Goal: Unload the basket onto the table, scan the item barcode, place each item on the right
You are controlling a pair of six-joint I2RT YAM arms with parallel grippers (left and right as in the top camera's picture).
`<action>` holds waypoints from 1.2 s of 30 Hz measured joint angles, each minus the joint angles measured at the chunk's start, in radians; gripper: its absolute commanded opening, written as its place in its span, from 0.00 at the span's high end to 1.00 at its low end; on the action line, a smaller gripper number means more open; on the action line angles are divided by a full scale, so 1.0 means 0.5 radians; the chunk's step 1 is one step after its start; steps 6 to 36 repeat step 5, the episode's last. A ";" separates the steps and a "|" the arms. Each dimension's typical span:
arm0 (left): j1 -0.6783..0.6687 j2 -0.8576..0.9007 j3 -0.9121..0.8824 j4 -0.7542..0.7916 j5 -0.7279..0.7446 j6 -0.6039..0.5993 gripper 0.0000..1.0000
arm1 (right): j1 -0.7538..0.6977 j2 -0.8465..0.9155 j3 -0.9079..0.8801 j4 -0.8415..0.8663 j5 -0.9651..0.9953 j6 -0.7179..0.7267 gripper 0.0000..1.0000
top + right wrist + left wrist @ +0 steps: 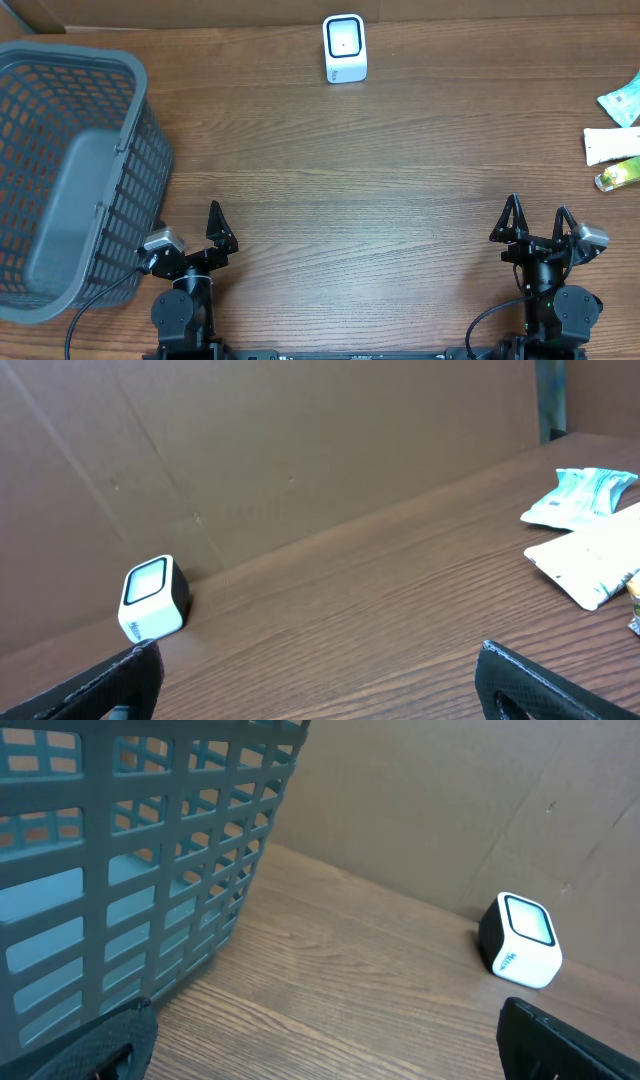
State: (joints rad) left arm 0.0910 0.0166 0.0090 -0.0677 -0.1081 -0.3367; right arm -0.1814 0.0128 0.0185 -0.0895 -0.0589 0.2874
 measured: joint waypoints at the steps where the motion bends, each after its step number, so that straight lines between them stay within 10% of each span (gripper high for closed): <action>1: 0.000 0.000 0.000 0.000 0.000 0.000 0.00 | 0.000 0.000 0.000 0.001 0.000 0.000 0.00; 36: 0.000 0.000 0.000 0.000 -0.001 0.000 0.00 | 0.000 0.000 0.000 0.001 0.000 -0.001 0.00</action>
